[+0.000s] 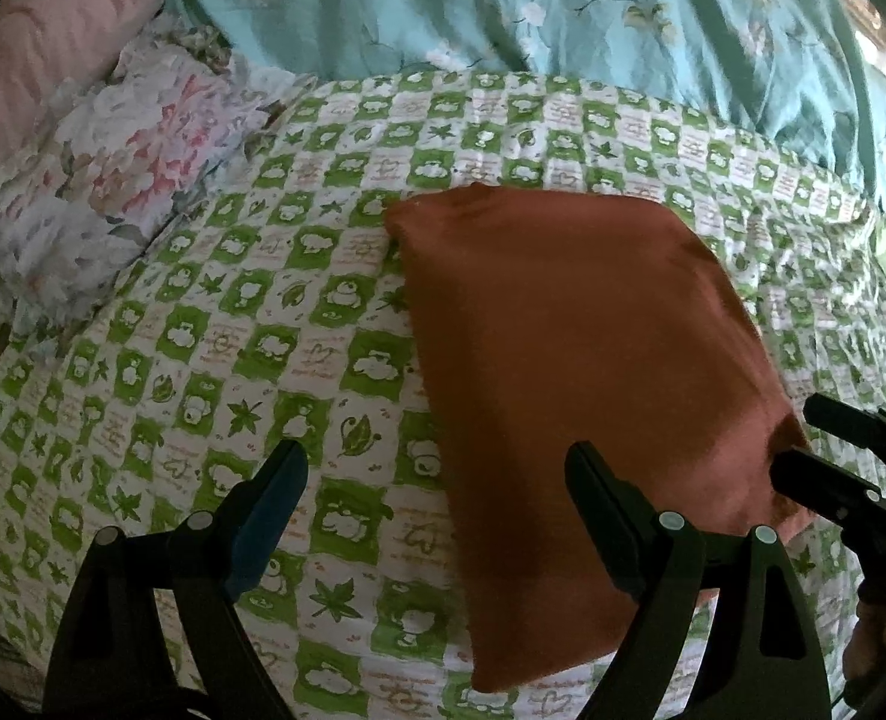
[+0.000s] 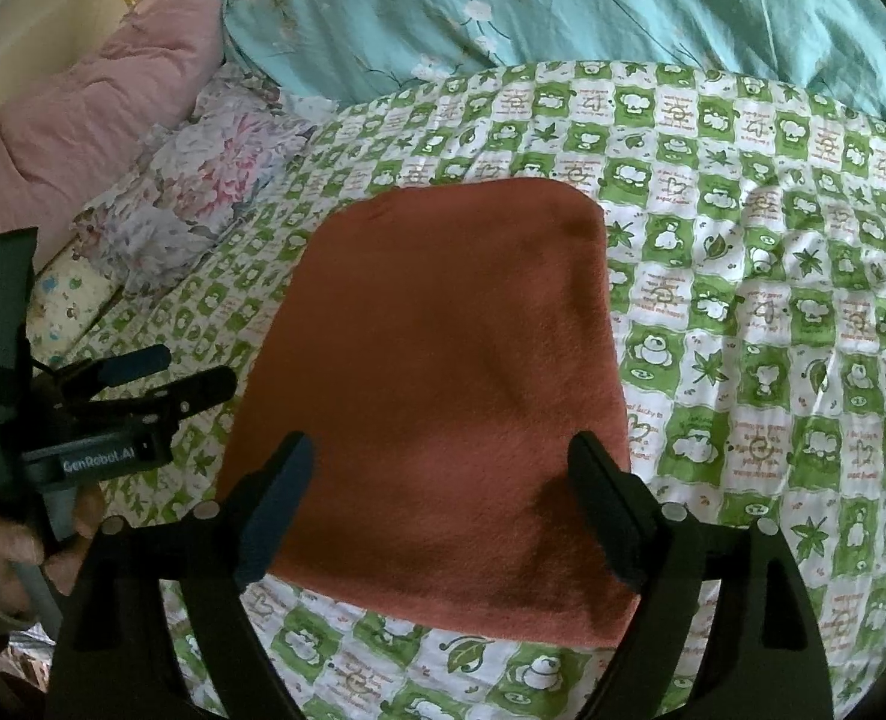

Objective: Fold small clothes

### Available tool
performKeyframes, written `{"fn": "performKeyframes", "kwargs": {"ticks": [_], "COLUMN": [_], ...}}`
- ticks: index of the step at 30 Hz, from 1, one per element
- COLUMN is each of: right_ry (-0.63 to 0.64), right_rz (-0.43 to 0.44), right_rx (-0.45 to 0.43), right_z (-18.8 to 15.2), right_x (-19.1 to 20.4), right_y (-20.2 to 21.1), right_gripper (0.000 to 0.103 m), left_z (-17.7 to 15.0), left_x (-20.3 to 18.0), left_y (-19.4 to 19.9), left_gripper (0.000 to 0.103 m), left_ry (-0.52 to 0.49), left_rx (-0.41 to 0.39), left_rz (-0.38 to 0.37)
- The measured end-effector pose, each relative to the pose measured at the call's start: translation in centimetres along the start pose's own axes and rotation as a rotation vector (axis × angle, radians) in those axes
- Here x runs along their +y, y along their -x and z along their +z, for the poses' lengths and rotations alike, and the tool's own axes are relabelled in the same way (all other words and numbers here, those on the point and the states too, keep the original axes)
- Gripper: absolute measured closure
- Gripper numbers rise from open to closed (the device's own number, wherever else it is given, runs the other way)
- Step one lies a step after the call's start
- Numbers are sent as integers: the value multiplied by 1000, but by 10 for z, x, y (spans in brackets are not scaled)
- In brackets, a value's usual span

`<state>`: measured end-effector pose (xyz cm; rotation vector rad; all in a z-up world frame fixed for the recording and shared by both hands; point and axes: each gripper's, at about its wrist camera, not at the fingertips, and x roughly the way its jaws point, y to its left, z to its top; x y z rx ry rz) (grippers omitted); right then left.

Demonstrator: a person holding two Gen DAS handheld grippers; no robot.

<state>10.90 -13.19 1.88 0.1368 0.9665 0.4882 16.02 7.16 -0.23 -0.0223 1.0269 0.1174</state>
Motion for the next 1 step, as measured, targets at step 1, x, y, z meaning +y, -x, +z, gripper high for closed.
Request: {"fn": "performKeyframes", "kwargs": {"ticks": [1], "right_ry": [0], "right_rz": [-1], "right_rx": [-1], "right_z": [0], "right_x": [0], "right_y": [0], "right_gripper": [16], "left_z": [0], "left_x": [-1], "left_y": [0], "left_gripper": [15], "left_ry": [-4], "left_rx": [0], "left_rz": [-5]}}
